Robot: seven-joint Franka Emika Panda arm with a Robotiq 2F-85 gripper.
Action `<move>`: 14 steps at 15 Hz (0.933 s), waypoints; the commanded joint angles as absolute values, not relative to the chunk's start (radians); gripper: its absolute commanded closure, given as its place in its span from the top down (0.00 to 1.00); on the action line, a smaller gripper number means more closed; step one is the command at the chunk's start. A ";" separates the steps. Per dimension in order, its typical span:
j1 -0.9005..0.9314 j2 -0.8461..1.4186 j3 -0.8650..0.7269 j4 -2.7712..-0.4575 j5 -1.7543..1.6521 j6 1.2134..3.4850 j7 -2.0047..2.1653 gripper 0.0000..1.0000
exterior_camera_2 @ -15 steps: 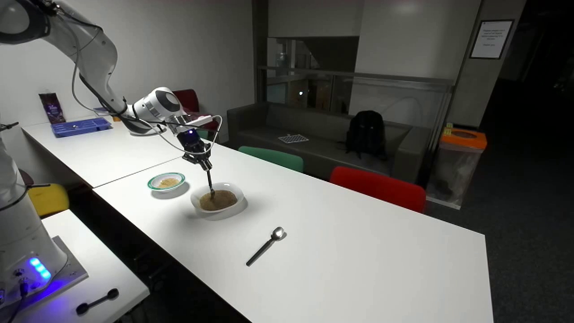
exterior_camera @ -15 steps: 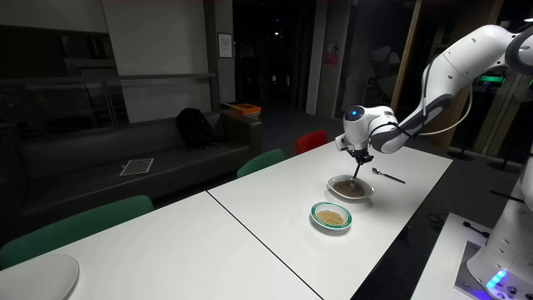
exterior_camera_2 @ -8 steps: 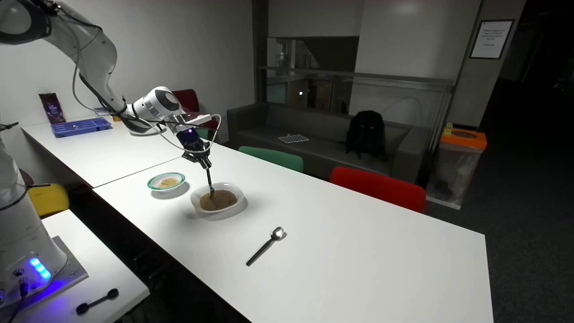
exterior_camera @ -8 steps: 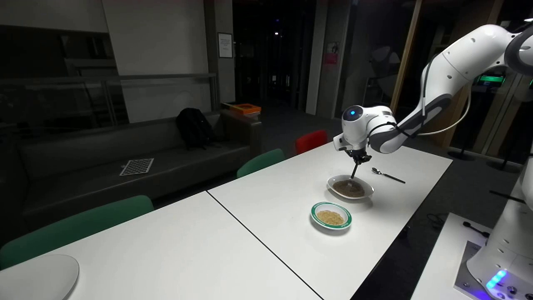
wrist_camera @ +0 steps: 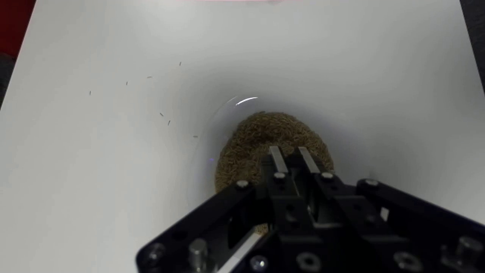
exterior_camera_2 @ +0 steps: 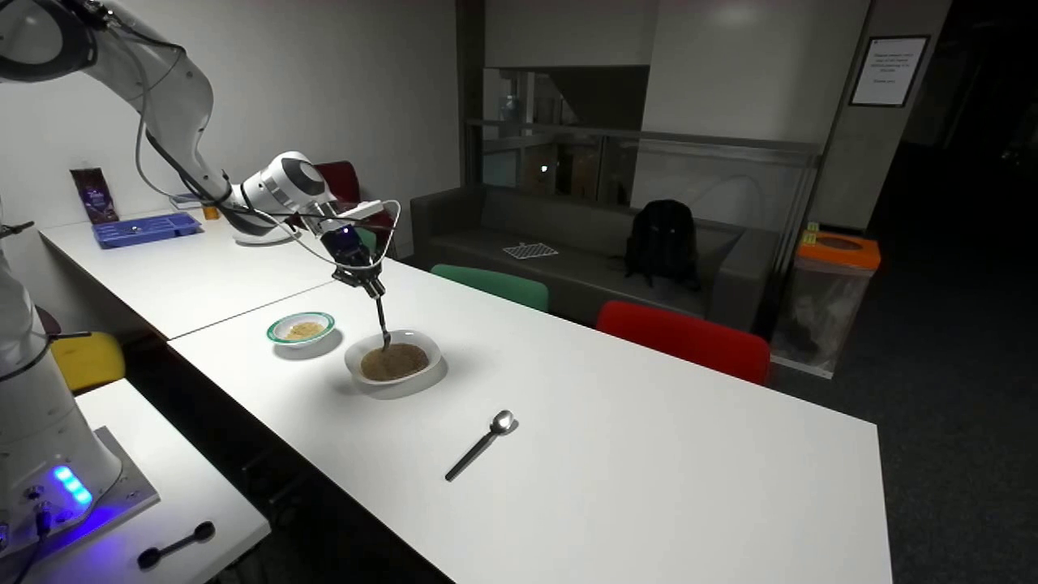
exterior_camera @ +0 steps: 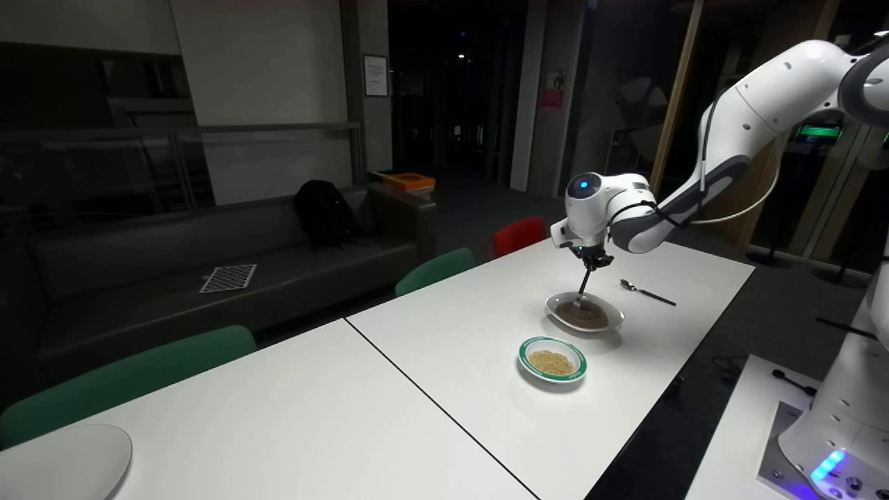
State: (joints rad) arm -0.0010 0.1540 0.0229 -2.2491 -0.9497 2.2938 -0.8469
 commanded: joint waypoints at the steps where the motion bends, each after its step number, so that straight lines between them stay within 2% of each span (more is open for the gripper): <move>1: -0.003 0.174 0.024 -2.210 -0.942 2.264 -0.880 0.03; 14: -0.029 0.243 -0.006 -2.129 -0.954 2.255 -0.879 0.03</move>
State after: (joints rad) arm -0.0165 0.2344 -0.0037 -2.1589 -0.9498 2.2782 -0.8510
